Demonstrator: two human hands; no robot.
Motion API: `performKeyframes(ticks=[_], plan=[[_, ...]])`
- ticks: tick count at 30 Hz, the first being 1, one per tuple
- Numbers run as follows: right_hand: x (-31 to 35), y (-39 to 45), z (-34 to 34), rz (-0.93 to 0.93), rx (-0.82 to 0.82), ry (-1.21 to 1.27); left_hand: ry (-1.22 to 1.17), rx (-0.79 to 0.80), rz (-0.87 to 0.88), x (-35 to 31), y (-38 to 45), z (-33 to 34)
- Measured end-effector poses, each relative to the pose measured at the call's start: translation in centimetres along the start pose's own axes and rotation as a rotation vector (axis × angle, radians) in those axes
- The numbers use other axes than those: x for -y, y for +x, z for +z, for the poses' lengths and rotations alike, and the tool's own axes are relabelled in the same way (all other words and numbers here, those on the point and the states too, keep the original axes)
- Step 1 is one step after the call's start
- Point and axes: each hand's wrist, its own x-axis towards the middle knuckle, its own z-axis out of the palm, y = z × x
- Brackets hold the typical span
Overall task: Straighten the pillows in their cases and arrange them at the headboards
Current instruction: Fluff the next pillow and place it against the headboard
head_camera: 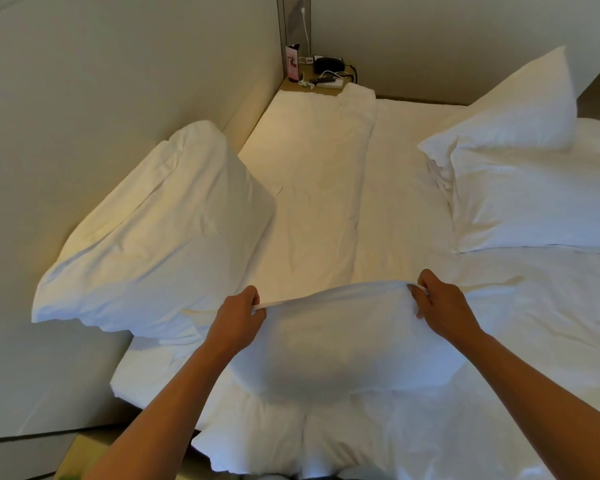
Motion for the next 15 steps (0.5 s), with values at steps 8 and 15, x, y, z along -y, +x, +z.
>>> performKeyframes(ticks=[8, 15], plan=[[-1.5, 4.5, 0.5, -0.039, 0.08, -0.062, 0.053, -0.009, -0.098, -0.6, 1.8, 0.9], [-1.5, 6.5, 1.2, -0.046, 0.061, -0.006, 0.103, 0.011, -0.104, -0.9, 3.4, 2.1]])
